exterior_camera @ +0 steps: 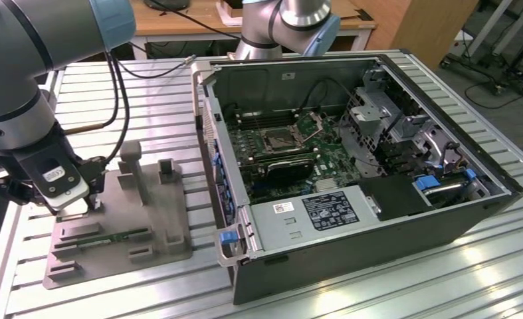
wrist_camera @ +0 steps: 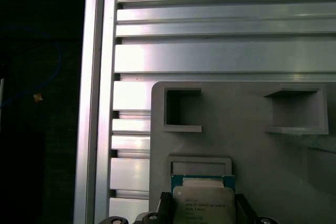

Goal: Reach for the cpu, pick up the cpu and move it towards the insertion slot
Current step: 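Pick up the cpu and move it towards the insertion slot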

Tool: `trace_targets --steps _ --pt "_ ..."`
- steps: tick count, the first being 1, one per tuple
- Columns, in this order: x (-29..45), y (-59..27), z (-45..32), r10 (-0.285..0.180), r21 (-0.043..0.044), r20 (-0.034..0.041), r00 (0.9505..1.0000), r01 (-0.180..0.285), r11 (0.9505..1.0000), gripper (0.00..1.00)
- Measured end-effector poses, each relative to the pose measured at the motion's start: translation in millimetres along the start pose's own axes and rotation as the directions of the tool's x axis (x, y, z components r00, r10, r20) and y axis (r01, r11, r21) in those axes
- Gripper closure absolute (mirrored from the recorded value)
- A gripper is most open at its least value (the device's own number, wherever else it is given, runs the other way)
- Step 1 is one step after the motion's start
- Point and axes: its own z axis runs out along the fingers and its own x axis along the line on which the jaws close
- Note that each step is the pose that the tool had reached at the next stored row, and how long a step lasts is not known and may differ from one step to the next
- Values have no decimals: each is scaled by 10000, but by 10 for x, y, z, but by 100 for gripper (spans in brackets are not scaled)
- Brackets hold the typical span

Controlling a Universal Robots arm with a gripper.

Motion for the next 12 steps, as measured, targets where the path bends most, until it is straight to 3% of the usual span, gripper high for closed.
trace_targets --steps 12 --pt "0 0 -10 1 -2 0 10000 -1 10000 45"
